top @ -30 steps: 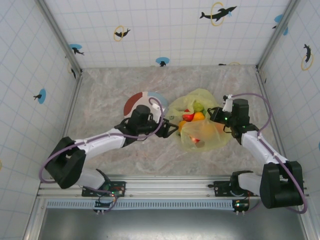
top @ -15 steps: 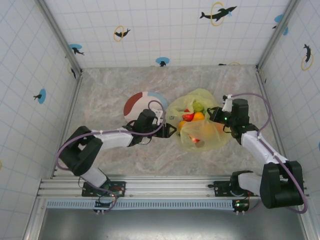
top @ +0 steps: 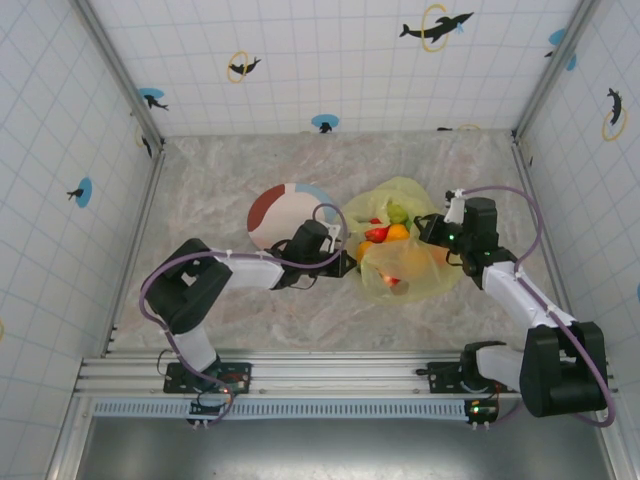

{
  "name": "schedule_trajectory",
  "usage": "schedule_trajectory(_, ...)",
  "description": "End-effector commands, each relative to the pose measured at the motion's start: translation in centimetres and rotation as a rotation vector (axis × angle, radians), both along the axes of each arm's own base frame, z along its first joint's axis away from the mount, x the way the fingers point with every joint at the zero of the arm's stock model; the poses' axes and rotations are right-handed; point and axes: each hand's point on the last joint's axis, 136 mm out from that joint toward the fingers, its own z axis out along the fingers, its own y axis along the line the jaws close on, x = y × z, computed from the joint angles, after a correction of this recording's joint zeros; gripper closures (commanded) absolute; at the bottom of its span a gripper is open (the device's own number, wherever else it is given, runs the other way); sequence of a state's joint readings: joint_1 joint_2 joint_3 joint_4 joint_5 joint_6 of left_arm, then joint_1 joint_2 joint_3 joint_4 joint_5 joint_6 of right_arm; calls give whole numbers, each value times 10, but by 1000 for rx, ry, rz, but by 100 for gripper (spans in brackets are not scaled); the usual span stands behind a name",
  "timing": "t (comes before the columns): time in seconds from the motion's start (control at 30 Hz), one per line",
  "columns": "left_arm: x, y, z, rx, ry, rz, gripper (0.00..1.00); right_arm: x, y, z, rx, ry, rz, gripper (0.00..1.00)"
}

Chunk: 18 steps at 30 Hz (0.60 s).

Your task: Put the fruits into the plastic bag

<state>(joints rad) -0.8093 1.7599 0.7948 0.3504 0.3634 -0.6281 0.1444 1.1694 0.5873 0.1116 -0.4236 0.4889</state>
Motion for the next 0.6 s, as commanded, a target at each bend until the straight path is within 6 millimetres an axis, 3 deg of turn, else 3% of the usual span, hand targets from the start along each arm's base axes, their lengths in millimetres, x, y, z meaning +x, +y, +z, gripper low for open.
schedule_trajectory(0.0,2,-10,26,-53,-46,-29,98,2,0,7,-8,-35,5,100)
schedule_trajectory(0.13,-3,-16,69,-138,-96,-77,100,5,-8,20,-28,-64,-11,100)
schedule_trajectory(0.37,-15,-38,173,-397,-171,-187,100,13,-34,51,-151,-119,-82,100)
schedule_trajectory(0.43,-13,-40,191,-418,-207,-192,100,15,-40,62,-188,-139,-95,100)
schedule_trajectory(0.5,-11,-38,193,-401,-225,-184,100,17,-44,74,-216,-161,-106,100)
schedule_trajectory(0.53,-5,-40,212,-416,-267,-177,100,18,-46,79,-226,-172,-112,100)
schedule_trajectory(0.57,-3,-39,217,-411,-285,-167,100,18,-48,83,-232,-181,-117,100)
